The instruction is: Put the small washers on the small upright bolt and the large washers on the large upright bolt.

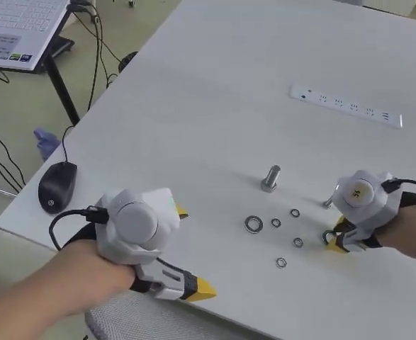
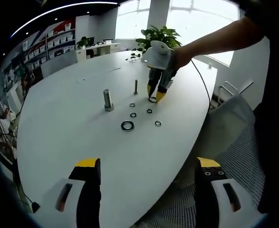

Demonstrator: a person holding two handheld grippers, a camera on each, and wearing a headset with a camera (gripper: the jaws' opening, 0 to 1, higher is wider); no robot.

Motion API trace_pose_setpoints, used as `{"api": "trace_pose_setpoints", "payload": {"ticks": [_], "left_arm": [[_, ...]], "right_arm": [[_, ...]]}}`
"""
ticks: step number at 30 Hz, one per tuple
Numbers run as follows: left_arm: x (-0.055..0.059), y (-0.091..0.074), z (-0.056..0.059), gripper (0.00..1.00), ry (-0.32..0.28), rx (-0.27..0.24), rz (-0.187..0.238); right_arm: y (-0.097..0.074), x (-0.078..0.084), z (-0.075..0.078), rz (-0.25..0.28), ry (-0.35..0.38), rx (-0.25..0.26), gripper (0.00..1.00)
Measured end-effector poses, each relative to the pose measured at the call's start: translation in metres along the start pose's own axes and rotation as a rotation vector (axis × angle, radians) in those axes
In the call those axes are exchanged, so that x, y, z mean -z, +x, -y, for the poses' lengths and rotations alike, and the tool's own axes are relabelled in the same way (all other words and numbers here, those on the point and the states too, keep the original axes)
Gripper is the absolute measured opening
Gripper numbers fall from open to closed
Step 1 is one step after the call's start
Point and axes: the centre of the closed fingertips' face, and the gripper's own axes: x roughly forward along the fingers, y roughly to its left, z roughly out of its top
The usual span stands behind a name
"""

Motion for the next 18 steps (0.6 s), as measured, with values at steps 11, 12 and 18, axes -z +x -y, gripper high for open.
{"api": "trace_pose_setpoints", "payload": {"ticks": [11, 12, 18], "left_arm": [[-0.01, -0.009, 0.001, 0.78, -0.028, -0.001, 0.033], [-0.011, -0.009, 0.001, 0.78, -0.025, 0.001, 0.035], [-0.012, -0.011, 0.0, 0.77, -0.015, 0.01, 0.047]], "right_arm": [[-0.006, -0.002, -0.01, 0.025, 0.054, -0.018, 0.21], [-0.007, -0.001, -0.011, 0.025, 0.057, -0.018, 0.21], [-0.015, -0.001, -0.014, 0.022, 0.065, -0.011, 0.21]]}}
